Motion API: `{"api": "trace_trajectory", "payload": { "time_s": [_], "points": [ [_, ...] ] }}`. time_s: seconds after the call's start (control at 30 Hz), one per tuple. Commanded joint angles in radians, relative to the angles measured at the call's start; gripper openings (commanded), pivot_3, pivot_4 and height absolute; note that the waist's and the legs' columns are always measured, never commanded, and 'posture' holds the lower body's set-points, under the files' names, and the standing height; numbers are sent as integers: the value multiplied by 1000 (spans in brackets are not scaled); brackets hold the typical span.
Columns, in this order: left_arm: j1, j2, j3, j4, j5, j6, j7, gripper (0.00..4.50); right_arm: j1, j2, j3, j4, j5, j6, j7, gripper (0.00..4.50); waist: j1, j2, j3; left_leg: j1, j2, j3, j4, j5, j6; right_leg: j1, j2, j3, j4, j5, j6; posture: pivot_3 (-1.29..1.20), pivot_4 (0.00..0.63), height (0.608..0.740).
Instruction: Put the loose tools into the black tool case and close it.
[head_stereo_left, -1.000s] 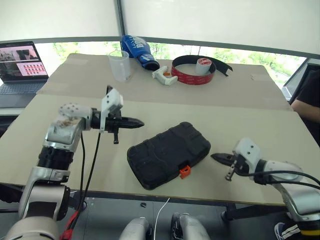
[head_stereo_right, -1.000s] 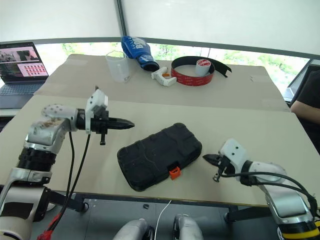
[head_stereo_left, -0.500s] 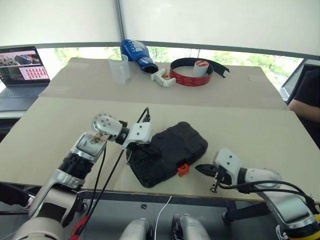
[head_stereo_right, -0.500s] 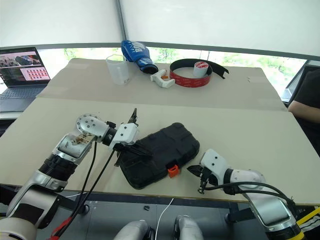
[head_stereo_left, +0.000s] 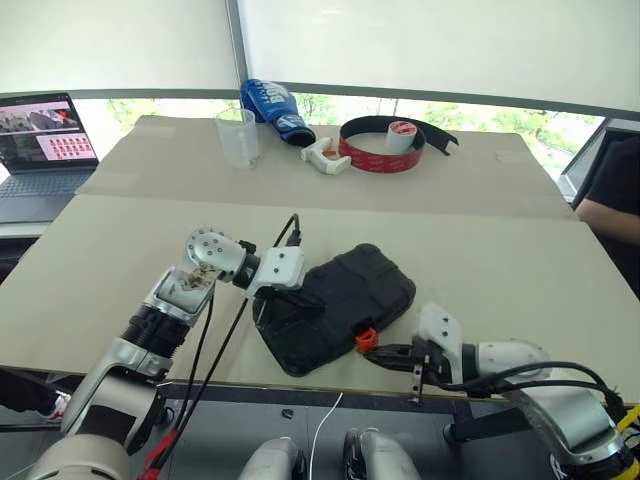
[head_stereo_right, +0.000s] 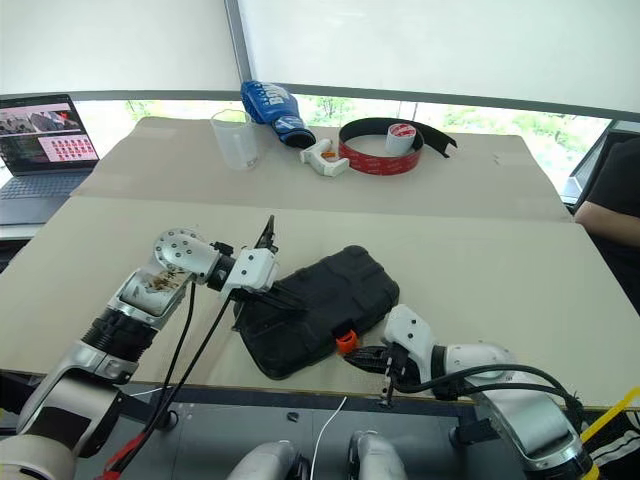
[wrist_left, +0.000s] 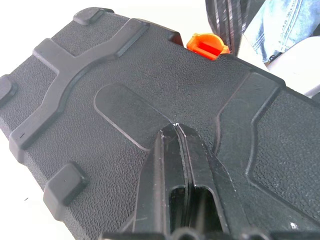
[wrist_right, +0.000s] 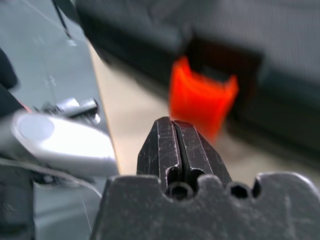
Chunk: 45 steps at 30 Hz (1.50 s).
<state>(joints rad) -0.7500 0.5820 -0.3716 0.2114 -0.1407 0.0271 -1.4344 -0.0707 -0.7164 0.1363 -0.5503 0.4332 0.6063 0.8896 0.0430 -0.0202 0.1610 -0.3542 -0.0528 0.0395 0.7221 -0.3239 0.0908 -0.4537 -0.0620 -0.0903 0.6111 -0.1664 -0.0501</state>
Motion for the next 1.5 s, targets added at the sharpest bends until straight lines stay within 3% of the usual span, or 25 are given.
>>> {"api": "trace_trajectory", "payload": {
  "time_s": [0.03,0.27,0.53,0.83,1.07,1.27,1.5],
  "points": [
    [6,2,-26,41,58,12,11,25,-24,-2,-19,-1,-7,-5,-18,0,0,0,0,0,0,0,0,0,0,0,0,0,0,0,0,0,150,730],
    [-14,-9,-19,54,56,17,20,25,-34,-8,-10,32,-42,-22,-13,0,0,0,0,0,0,0,0,0,0,0,0,0,0,0,0,0,150,730],
    [-30,-22,-20,82,62,4,26,25,-63,8,-152,-59,173,99,-21,0,3,0,0,-1,0,0,1,0,0,0,0,0,0,0,0,0,150,730],
    [-37,-36,-22,96,69,-6,27,25,-61,-35,-31,-25,47,97,-68,0,1,0,0,-1,0,0,0,-1,2,-1,-1,0,0,0,0,0,150,730],
    [-38,-33,-19,112,73,-19,27,25,32,-91,-88,-88,90,111,-49,0,2,0,0,-1,0,0,0,-1,2,0,-1,0,-1,0,1,0,150,730],
    [-39,-41,-20,114,73,-22,28,25,57,-69,-112,-127,133,155,-85,0,-1,0,0,-1,0,0,0,-1,2,-1,-1,0,-1,0,1,0,150,730],
    [-53,-59,-25,123,74,-29,28,25,39,-52,2,-48,39,129,-108,0,0,0,0,-1,0,0,0,-2,2,-1,-1,-1,-1,0,1,0,150,730]
  ]
}}
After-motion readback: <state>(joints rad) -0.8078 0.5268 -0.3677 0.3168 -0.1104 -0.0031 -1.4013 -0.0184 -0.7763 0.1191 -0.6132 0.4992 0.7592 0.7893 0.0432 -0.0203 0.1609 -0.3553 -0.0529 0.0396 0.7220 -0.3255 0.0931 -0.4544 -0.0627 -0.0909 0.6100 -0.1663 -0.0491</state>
